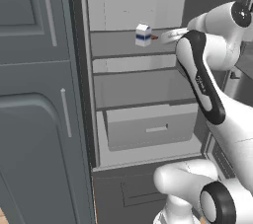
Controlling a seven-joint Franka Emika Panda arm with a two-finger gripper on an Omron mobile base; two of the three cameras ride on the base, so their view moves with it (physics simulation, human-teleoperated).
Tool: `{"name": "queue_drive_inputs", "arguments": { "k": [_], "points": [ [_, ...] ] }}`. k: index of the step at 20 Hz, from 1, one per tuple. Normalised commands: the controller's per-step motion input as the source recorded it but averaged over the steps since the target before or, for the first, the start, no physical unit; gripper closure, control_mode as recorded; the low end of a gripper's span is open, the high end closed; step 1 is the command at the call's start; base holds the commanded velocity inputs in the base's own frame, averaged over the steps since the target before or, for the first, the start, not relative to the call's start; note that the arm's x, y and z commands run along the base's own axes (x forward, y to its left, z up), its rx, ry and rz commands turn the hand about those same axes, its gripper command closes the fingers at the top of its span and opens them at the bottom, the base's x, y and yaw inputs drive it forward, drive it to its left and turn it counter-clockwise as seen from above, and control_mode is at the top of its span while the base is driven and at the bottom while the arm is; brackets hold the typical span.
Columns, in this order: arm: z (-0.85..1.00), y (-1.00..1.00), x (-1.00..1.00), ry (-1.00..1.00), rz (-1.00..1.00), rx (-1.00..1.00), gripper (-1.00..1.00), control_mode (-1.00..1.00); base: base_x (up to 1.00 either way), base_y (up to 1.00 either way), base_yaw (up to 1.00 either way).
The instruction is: Take out the milk from the fridge and place it on the tray on the counter. Then take the sugar cube near the tray and place it in the tray.
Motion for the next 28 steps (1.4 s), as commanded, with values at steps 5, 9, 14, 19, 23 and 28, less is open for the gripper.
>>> {"name": "queue_drive_inputs", "arguments": {
  "k": [5,9,14,19,23,28],
  "points": [
    [0.00,0.00,0.53,0.00,0.06,0.00,-1.00,-1.00,0.00,0.00,0.00],
    [0.00,0.00,0.51,0.00,0.06,0.00,-1.00,-1.00,0.00,0.00,0.00],
    [0.00,0.00,0.51,0.00,0.07,0.00,-1.00,-1.00,0.00,0.00,0.00],
    [-0.06,0.00,0.52,0.00,0.05,0.00,-1.00,-1.00,0.00,0.00,0.00],
    [-0.12,0.00,0.53,0.00,0.03,0.00,-1.00,-1.00,0.00,0.00,0.00],
    [-0.14,0.00,0.51,0.00,0.02,0.00,-1.00,-1.00,0.00,0.00,0.00]
  ]
}}
